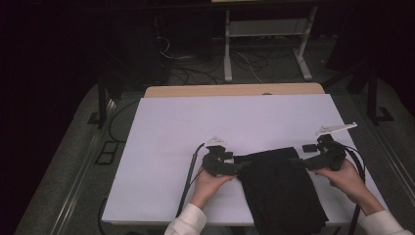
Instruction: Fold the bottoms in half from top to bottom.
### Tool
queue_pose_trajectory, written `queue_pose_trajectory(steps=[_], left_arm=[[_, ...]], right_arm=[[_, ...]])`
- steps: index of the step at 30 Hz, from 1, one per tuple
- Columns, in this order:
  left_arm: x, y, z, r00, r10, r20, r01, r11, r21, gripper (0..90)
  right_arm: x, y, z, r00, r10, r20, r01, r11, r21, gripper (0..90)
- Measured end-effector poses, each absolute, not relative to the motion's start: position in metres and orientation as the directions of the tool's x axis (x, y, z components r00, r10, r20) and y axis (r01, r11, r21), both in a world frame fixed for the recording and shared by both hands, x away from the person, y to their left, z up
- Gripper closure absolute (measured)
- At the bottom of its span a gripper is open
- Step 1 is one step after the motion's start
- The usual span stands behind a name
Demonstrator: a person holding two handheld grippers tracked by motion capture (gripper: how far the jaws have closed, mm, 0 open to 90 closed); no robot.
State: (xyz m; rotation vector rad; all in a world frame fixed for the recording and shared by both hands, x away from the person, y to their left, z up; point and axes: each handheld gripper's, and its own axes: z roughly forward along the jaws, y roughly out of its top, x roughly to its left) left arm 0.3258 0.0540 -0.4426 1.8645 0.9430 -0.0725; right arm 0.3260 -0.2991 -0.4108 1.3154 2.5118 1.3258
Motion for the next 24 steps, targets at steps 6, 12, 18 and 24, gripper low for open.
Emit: queue_pose_trajectory(steps=[6,12,18,24], left_arm=[[0.332,0.053,-0.444,0.696,0.568,-0.44,0.636,-0.203,0.744,8.6],[0.338,0.053,-0.45,0.68,0.571,-0.46,0.657,-0.195,0.728,7.9],[0.342,0.05,-0.455,0.674,0.57,-0.47,0.667,-0.196,0.719,9.2],[0.344,0.048,-0.459,0.672,0.566,-0.477,0.673,-0.199,0.713,13.4]], right_arm=[[0.335,-0.307,-0.414,-0.637,0.693,0.336,0.671,0.285,0.684,0.2],[0.346,-0.311,-0.421,-0.624,0.706,0.334,0.684,0.288,0.67,0.3],[0.357,-0.313,-0.43,-0.615,0.716,0.33,0.697,0.298,0.652,3.2],[0.366,-0.315,-0.437,-0.609,0.718,0.337,0.707,0.299,0.641,7.8]])
